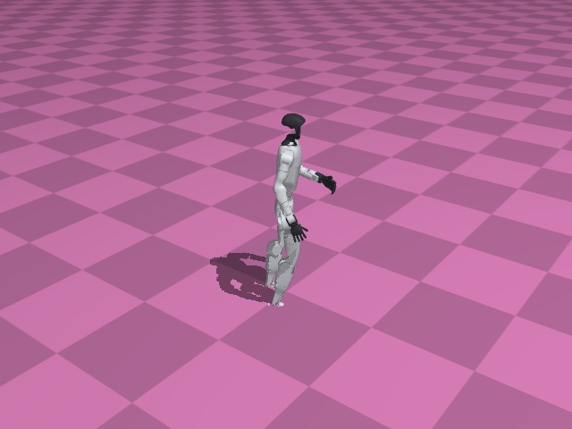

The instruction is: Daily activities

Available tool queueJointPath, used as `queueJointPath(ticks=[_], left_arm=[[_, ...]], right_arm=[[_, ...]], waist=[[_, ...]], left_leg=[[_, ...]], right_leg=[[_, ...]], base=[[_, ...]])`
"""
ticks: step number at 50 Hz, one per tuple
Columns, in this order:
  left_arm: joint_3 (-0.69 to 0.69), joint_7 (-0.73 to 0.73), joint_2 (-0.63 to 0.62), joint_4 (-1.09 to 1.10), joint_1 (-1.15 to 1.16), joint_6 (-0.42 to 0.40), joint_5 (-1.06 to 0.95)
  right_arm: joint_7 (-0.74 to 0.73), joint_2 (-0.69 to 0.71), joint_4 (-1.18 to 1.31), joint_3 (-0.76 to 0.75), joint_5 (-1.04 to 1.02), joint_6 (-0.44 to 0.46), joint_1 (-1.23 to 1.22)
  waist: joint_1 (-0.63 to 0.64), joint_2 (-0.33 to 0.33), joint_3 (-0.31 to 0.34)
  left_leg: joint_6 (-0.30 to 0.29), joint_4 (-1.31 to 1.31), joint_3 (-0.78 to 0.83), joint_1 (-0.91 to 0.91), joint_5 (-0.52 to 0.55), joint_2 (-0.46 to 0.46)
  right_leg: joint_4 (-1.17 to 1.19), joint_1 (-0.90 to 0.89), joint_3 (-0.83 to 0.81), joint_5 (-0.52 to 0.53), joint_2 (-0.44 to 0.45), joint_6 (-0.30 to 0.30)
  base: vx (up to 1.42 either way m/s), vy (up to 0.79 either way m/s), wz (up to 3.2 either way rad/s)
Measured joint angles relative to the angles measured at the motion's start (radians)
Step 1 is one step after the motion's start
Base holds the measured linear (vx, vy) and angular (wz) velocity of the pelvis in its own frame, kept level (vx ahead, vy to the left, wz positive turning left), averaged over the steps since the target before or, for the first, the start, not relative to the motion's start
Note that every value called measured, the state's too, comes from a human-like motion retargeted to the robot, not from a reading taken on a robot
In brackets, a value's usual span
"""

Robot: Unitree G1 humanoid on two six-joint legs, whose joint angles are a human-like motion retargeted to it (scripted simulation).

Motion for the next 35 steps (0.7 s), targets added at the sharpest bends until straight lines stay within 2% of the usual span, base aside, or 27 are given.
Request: queueJointPath(ticks=[10, 12, 14, 18, 23, 28, 31, 33, 35], left_arm=[[-0.213, 0.036, -0.086, 0.154, -0.401, -0.007, -0.024], [-0.236, 0.062, -0.116, 0.177, -0.444, -0.016, -0.039], [-0.258, 0.093, -0.157, 0.199, -0.445, -0.025, -0.054], [-0.247, 0.121, -0.171, 0.236, -0.498, -0.02, -0.132], [-0.194, 0.128, -0.201, 0.259, -0.369, 0.001, -0.22], [-0.092, 0.205, -0.192, 0.23, -0.131, -0.009, -0.277], [-0.021, 0.29, -0.161, 0.199, 0.017, -0.035, -0.278], [0.044, 0.359, -0.121, 0.145, 0.132, -0.049, -0.257], [0.079, 0.399, -0.088, 0.135, 0.212, -0.063, -0.236]], right_arm=[[-0.049, -0.197, -0.444, 0.06, -0.032, -0.066, -0.111], [-0.074, -0.238, -0.533, 0.064, -0.043, -0.074, -0.139], [-0.102, -0.264, -0.607, 0.074, -0.058, -0.078, -0.15], [-0.11, -0.315, -0.687, 0.087, -0.039, -0.072, -0.263], [-0.072, -0.278, -0.708, 0.178, -0.02, -0.054, -0.369], [0.007, -0.185, -0.751, 0.341, 0.007, -0.049, -0.495], [0.043, -0.13, -0.811, 0.457, 0.032, -0.057, -0.589], [0.051, -0.088, -0.866, 0.542, 0.071, -0.059, -0.677], [0.045, -0.065, -0.931, 0.594, 0.089, -0.075, -0.735]], waist=[[-0.076, -0.009, -0.005], [-0.076, -0.013, 0.005], [-0.066, -0.04, 0.025], [-0.044, -0.026, 0.043], [0.041, -0.025, 0.098], [0.195, -0.009, 0.144], [0.305, 0.008, 0.145], [0.355, 0.009, 0.108], [0.427, 0.018, 0.102]], left_leg=[[-0.016, 0.001, -0.007, 0.012, 0.019, 0.004], [-0.018, 0.006, -0.005, 0.023, 0.03, 0.004], [-0.018, 0.021, 0.001, 0.051, 0.042, -0.015], [-0.014, 0.084, -0.034, 0.014, -0.005, 0.007], [0.0, 0.324, -0.085, -0.068, -0.122, 0.057], [0.013, 0.642, -0.158, -0.199, -0.273, 0.134], [0.014, 0.744, -0.222, -0.263, -0.322, 0.164], [0.014, 0.739, -0.272, -0.309, -0.327, 0.176], [0.013, 0.76, -0.306, -0.332, -0.336, 0.183]], right_leg=[[0.028, 0.002, 0.009, -0.043, 0.002, 0.002], [0.06, -0.001, 0.012, -0.055, -0.002, 0.002], [0.187, -0.027, 0.023, -0.106, -0.031, 0.004], [0.137, -0.001, -0.003, -0.107, -0.013, -0.003], [0.157, 0.034, -0.043, -0.121, 0.005, -0.016], [0.189, 0.063, -0.115, -0.143, 0.044, -0.039], [0.178, 0.075, -0.165, -0.14, 0.075, -0.051], [0.045, 0.106, -0.201, -0.08, 0.116, -0.063], [0.023, 0.119, -0.231, -0.062, 0.127, -0.064]], base=[[-0.02, -0.1, 0.02], [-0.1, -0.13, -0.09], [-0.07, -0.11, -0.04], [0.03, -0.08, 0.25], [-0.04, -0.06, 0.32], [-0.04, 0.0, 0.6], [-0.02, 0.04, 0.78], [0.04, 0.06, 0.91], [0.0, 0.08, 0.84]])
